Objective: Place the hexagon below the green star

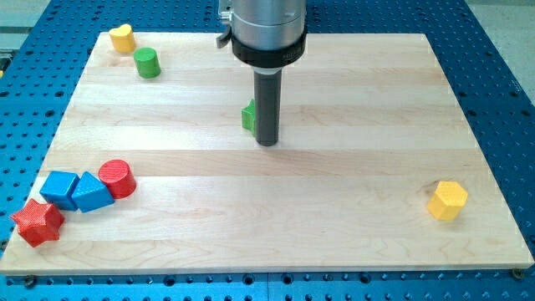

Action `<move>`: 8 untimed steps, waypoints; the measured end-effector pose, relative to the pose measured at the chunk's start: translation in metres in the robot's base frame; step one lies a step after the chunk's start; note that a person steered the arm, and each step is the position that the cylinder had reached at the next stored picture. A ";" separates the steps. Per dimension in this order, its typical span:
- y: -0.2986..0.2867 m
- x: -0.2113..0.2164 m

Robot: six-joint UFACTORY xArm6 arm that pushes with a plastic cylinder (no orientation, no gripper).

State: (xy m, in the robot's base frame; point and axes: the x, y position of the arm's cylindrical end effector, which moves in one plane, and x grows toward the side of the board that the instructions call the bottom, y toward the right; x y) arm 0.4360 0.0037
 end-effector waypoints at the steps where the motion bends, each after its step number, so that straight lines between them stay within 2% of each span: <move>1: -0.002 0.009; 2: -0.019 0.024; 3: -0.010 -0.017; 4: 0.006 -0.004; 6: 0.281 0.013; 7: 0.301 0.083; 8: 0.263 0.124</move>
State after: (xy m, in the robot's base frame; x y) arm 0.5603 0.2671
